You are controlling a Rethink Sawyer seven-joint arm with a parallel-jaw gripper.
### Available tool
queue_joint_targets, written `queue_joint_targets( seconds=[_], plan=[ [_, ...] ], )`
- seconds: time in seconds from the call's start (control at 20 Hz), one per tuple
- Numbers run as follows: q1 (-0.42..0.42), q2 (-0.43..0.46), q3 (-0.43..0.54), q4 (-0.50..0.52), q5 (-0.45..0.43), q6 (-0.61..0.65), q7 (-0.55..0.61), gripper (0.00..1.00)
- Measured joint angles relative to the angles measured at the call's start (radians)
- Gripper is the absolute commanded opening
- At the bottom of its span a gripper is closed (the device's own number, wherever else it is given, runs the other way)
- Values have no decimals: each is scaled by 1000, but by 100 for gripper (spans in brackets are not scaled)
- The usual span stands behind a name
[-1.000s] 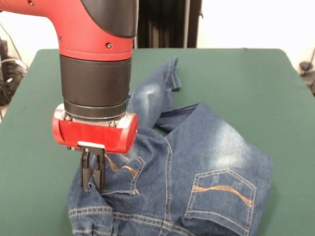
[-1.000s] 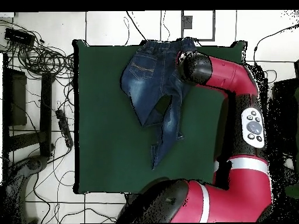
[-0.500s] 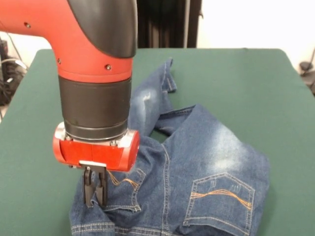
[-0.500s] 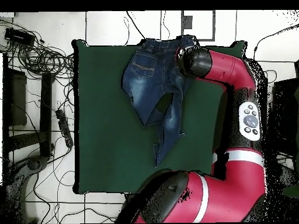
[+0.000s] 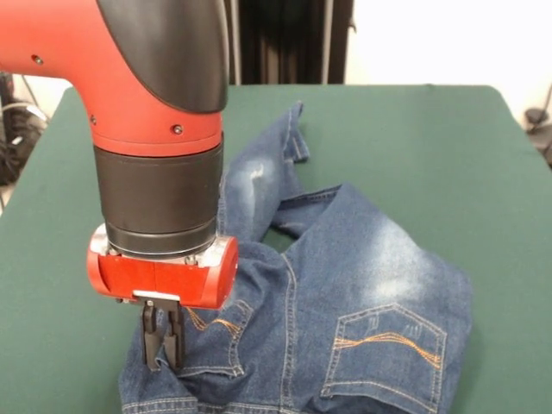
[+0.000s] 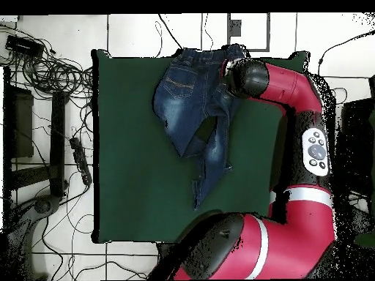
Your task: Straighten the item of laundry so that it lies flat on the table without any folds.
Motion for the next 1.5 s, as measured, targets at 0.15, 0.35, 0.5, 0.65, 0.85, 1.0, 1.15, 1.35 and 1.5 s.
queue_joint_targets(
  seconds=[0.15, 0.35, 0.5, 0.65, 0.85, 1.0, 1.15, 1.35, 1.5],
  plan=[
    [0, 0, 0, 0, -8, 0, 0, 0],
    [0, -1, 0, 1, -12, -1, 0, 0],
    [0, -2, 0, 7, -14, -5, 0, 0],
    [0, -6, 0, 20, -16, -21, 0, 0],
    [0, -12, 0, 34, -19, -37, 0, 0],
    [0, -27, 0, 54, -22, -45, 0, 0],
    [2, -52, 0, 80, -23, -45, 0, 0],
    [7, -102, 0, 123, -23, -43, 0, 0],
    [24, -172, 0, 165, -25, -11, 0, 0]
  ],
)
